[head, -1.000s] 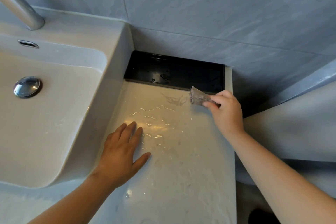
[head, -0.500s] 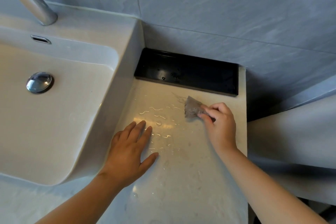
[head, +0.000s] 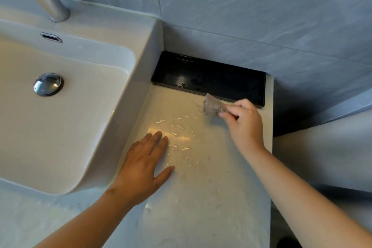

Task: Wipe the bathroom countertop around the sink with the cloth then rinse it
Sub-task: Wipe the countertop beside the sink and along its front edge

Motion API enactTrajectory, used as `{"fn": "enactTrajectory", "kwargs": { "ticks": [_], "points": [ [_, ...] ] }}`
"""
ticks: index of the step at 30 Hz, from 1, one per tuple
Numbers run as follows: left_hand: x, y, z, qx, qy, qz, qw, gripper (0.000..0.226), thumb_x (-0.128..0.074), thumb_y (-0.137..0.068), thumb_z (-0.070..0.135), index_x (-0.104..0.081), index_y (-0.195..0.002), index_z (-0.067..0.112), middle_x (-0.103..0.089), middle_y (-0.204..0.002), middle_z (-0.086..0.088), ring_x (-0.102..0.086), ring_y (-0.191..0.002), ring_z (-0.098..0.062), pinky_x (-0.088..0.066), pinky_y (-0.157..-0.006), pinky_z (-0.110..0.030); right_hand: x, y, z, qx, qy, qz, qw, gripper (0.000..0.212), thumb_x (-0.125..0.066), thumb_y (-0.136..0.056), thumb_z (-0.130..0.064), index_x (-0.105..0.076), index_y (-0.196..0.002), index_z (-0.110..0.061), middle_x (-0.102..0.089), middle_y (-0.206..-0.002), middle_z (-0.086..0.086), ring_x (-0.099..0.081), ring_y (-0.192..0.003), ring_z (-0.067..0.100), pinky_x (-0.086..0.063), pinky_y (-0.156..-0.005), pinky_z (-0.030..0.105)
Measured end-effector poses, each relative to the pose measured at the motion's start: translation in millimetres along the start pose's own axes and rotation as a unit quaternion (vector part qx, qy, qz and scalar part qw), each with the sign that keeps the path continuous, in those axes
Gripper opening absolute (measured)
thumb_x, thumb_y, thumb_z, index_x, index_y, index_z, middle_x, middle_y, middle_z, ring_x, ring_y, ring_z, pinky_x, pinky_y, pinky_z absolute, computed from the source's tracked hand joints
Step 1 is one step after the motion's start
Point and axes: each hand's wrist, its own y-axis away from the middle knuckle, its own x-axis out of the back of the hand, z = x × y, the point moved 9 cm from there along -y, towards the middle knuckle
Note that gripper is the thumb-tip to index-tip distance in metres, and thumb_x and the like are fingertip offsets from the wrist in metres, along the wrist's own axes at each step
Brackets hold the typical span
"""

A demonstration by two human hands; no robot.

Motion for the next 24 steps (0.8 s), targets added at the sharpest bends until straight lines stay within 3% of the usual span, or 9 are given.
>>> {"fn": "enactTrajectory", "kwargs": {
  "ticks": [4, 11, 17, 24],
  "points": [
    [11.6, 20.8, 5.2, 0.003, -0.011, 0.051, 0.999, 0.071, -0.031, -0.091, 0.06, -0.033, -0.144, 0.015, -0.038, -0.148, -0.005, -0.032, -0.136, -0.021, -0.028, -0.112, -0.036, -26.3, -23.2, 10.8, 0.004, 0.038, -0.004, 0.999, 0.021, -0.069, -0.083, -0.025, -0.074, -0.099, -0.013, -0.055, -0.085, -0.003, -0.051, -0.081, 0.015, -0.043, -0.062, 0.028],
    [7.7, 36.3, -11.1, 0.059, -0.058, 0.062, 0.995, 0.076, -0.033, -0.087, 0.06, -0.043, -0.137, 0.004, -0.048, -0.14, -0.013, -0.048, -0.126, -0.03, -0.032, -0.102, -0.041, -37.5, -4.4, 3.6, -0.01, 0.013, 0.035, 0.999, 0.024, -0.07, -0.084, -0.024, -0.073, -0.105, -0.012, -0.054, -0.086, -0.003, -0.049, -0.081, 0.016, -0.041, -0.065, 0.025],
    [-0.4, 46.2, -28.6, 0.113, -0.054, 0.054, 0.991, 0.083, -0.025, -0.087, 0.066, -0.042, -0.138, 0.003, -0.047, -0.141, -0.013, -0.046, -0.128, -0.03, -0.029, -0.102, -0.04, -45.2, 51.3, -20.6, 0.042, -0.013, -0.006, 0.999, 0.025, -0.074, -0.079, -0.015, -0.073, -0.104, -0.013, -0.056, -0.085, -0.002, -0.051, -0.078, 0.018, -0.048, -0.067, 0.037],
    [-8.6, 48.6, -32.0, 0.108, -0.07, 0.032, 0.991, 0.083, -0.027, -0.086, 0.065, -0.037, -0.142, 0.005, -0.039, -0.148, -0.011, -0.034, -0.135, -0.025, -0.02, -0.114, -0.033, -49.0, 92.1, -29.2, -0.007, -0.06, -0.094, 0.994, 0.008, -0.074, -0.078, -0.015, -0.076, -0.085, -0.012, -0.054, -0.081, -0.008, -0.054, -0.076, 0.014, -0.044, -0.065, 0.027]
  ]
}}
